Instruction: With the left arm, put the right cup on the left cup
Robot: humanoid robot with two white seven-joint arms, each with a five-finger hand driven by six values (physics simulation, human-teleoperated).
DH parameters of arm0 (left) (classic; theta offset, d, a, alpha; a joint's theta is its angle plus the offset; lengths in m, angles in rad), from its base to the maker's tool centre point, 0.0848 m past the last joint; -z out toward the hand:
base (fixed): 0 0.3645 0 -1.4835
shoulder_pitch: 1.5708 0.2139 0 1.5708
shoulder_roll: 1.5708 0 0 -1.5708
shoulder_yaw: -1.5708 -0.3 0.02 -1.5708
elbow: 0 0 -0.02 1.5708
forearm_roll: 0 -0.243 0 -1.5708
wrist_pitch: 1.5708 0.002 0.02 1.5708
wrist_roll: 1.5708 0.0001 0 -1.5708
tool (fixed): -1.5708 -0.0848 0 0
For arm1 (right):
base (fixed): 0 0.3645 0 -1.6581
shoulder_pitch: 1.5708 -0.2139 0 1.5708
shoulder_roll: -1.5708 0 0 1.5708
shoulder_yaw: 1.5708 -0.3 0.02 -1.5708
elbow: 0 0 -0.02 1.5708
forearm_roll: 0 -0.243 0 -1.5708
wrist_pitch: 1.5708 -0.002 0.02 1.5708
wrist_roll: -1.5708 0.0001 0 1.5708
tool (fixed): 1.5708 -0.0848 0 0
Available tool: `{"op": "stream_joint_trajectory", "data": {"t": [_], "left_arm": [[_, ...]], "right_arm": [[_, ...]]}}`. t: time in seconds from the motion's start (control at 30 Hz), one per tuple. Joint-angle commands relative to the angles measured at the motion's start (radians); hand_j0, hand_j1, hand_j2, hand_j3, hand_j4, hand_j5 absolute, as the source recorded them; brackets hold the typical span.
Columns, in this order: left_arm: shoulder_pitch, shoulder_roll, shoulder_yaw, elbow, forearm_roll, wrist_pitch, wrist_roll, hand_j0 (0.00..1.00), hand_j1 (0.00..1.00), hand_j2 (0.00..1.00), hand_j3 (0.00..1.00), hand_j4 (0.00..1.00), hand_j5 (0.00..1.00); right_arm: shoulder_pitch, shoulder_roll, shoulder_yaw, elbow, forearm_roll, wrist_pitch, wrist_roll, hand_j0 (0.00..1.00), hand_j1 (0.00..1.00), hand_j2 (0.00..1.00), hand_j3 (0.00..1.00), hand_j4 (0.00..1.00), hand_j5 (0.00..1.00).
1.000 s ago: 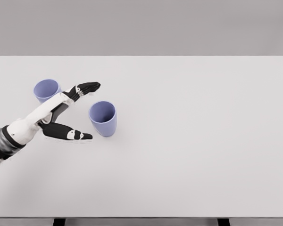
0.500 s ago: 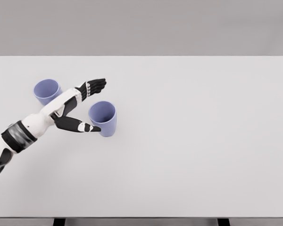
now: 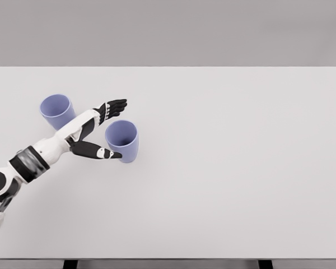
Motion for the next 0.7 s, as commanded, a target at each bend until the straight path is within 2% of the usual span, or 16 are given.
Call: {"op": "stream_joint_trajectory", "data": {"t": [0.0, 0.37, 0.67], "left_arm": [[0.000, -0.011, 0.002, 0.004, -0.005, -0.004, 0.000, 1.00, 1.00, 1.00, 1.00, 1.00, 1.00], [0.002, -0.022, -0.005, 0.089, -0.007, -0.069, 0.000, 1.00, 1.00, 1.00, 1.00, 1.00, 1.00], [0.002, -0.055, -0.007, 0.113, -0.037, -0.078, 0.000, 1.00, 1.00, 1.00, 1.00, 1.00, 1.00]], "right_arm": [[0.000, 0.000, 0.000, 0.000, 0.000, 0.000, 0.000, 1.00, 1.00, 1.00, 1.00, 1.00, 1.00], [0.000, 0.000, 0.000, 0.000, 0.000, 0.000, 0.000, 1.00, 1.00, 1.00, 1.00, 1.00, 1.00], [0.002, 0.000, 0.000, 0.000, 0.000, 0.000, 0.000, 1.00, 1.00, 1.00, 1.00, 1.00, 1.00]]}}
